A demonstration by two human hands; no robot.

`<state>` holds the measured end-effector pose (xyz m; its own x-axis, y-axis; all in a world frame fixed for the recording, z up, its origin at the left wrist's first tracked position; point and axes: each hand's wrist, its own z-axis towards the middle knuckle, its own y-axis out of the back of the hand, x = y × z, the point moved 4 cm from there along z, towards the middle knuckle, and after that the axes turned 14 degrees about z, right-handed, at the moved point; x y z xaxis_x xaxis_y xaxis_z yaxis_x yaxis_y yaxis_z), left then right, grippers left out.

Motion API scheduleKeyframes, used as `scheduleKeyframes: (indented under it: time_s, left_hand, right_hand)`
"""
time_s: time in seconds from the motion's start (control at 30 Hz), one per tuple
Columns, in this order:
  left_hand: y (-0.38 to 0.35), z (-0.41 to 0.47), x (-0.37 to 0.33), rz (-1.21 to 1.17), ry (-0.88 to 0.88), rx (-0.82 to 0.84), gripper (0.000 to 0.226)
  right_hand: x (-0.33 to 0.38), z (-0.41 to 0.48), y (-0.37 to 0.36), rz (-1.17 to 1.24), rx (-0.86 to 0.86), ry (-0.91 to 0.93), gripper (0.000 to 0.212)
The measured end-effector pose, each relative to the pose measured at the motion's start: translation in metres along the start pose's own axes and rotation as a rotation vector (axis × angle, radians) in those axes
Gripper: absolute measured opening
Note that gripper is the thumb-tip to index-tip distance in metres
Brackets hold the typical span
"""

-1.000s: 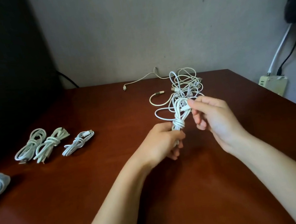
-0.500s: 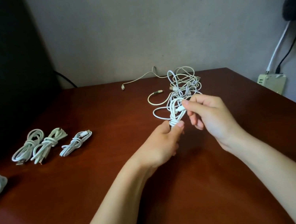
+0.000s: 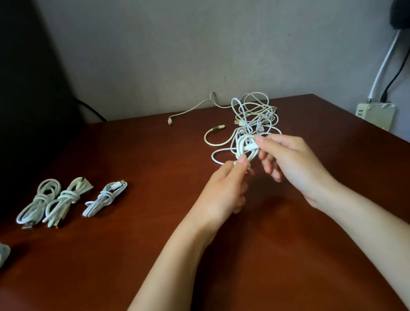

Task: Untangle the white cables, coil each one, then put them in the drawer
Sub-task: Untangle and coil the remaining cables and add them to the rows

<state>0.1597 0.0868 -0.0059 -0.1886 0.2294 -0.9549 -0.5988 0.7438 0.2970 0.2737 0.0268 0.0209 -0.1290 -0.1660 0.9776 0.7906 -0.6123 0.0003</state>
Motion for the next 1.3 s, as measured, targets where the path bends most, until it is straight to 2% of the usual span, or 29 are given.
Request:
scheduleKeyframes:
  time_s: [0.27, 0.5, 0.63, 0.8, 0.93, 1.0, 1.1, 1.2, 1.3]
  left_hand:
    - [0.001, 0.002, 0.000, -0.033, -0.057, -0.021, 0.025]
    - [-0.001, 0.002, 0.001, -0.039, -0.065, 0.014, 0.026]
    - [-0.002, 0.002, 0.000, -0.085, -0.031, 0.003, 0.031]
    - [0.003, 0.004, 0.001, -0.156, 0.033, -0.017, 0.038]
    - [0.006, 0.002, 0.003, -0.141, 0.061, -0.041, 0.012]
    - [0.009, 0.002, 0.004, -0.126, 0.065, -0.058, 0.013]
    - [0.011, 0.002, 0.006, -0.134, 0.059, -0.079, 0.021]
    - [0.011, 0.001, 0.006, -0.156, 0.049, -0.083, 0.020]
    - [0.012, 0.001, 0.007, -0.173, 0.045, -0.074, 0.024]
  right_hand:
    - [-0.002, -0.001, -0.009, 0.037, 0.045, 0.017, 0.015]
    - [0.001, -0.002, -0.011, 0.274, 0.100, -0.023, 0.018]
    - [0.001, -0.002, -0.011, 0.296, 0.094, -0.012, 0.016]
    - [-0.004, 0.000, -0.009, 0.348, 0.043, -0.089, 0.013]
    - [-0.007, 0.002, -0.006, 0.373, 0.006, -0.130, 0.015]
    - [-0.008, 0.002, -0.004, 0.385, -0.015, -0.145, 0.013]
    - [-0.010, 0.003, -0.003, 0.388, -0.023, -0.156, 0.012]
    - [-0.013, 0.004, -0.002, 0.355, -0.024, -0.153, 0.011]
    - [-0.014, 0.006, 0.002, 0.216, 0.005, -0.072, 0.009]
